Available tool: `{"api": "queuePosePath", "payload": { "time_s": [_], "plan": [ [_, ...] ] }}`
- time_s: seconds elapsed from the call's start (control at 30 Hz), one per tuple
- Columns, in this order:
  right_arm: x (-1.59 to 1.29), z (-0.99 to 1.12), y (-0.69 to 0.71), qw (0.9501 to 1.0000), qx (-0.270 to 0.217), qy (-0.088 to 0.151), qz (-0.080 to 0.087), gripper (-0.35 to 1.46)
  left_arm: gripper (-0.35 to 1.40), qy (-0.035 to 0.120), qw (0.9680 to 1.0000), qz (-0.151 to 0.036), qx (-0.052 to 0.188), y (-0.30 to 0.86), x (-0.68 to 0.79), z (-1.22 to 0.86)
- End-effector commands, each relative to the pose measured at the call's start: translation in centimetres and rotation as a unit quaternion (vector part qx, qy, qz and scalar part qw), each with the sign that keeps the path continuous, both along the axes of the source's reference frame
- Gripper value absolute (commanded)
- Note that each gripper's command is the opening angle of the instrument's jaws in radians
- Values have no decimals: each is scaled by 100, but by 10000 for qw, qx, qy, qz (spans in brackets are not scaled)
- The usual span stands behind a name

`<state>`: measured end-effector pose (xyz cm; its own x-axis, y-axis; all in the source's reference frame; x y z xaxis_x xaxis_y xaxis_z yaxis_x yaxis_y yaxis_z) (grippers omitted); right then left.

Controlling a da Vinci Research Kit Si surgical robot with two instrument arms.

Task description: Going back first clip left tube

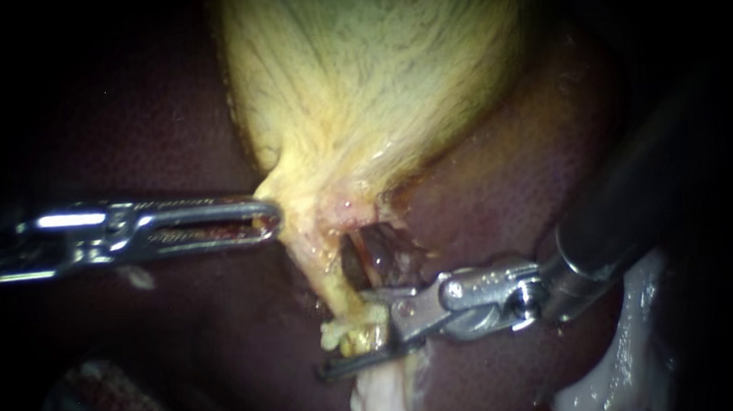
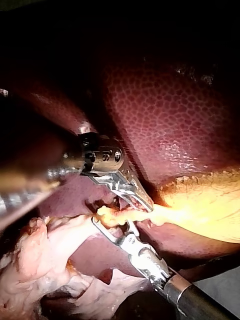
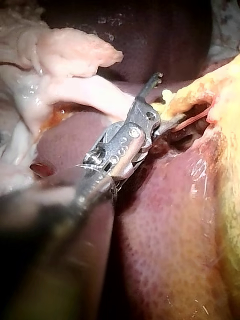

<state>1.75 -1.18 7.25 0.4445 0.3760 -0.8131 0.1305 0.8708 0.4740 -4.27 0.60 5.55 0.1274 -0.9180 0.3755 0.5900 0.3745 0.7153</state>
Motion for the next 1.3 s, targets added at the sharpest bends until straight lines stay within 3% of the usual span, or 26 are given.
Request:
{"api": "queuePosePath", "payload": {
  "time_s": [0.03, 0.53, 1.0, 1.3],
  "plan": [
    [-1, -1, 0, 10000, -19, 1, -12, 60, -30, -2, 10000, 2, -1, 0, 0, -1],
    [-46, -22, 11, 9998, -110, 101, -130, 60, -30, -1, 10000, 1, -1, 1, 0, 0],
    [-123, -78, 41, 9988, -484, 114, -34, 60, -30, -3, 10000, 6, -8, 2, 1, 9],
    [-151, -102, 60, 9968, -788, 94, 8, 60, -30, 10, 10000, 2, -40, -1, -3, 23]
  ]
}}
